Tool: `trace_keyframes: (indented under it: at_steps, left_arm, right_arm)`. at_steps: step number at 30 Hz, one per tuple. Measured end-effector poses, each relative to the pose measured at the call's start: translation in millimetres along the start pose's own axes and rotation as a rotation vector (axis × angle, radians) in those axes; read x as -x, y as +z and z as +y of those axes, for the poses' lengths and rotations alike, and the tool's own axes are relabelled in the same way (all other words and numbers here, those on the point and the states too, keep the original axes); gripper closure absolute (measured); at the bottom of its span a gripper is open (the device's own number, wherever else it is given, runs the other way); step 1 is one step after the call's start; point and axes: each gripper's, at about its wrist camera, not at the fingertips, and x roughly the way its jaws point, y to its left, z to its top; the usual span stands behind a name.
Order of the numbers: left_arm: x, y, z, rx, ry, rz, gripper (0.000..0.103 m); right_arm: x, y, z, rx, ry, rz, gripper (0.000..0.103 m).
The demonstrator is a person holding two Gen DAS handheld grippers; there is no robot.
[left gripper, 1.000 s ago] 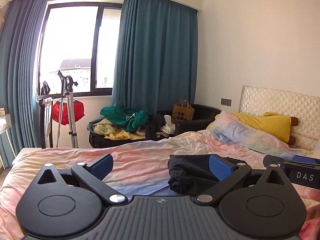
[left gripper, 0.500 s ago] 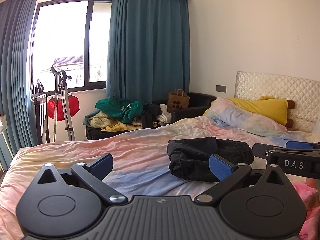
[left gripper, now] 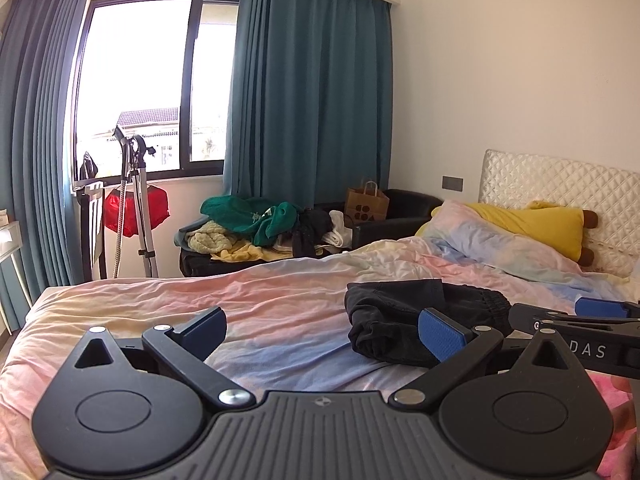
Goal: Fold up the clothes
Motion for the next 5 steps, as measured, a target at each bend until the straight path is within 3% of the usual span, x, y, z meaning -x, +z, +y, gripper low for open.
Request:
trace_keyframes:
  at_steps: [5]
  left_arm:
    - [3.7, 1.2, 2.3, 0.007, 0.010, -0.002, 0.000]
  right_arm:
    - [5.7, 2.9, 0.0, -0.001, -0.004, -0.011, 0.017]
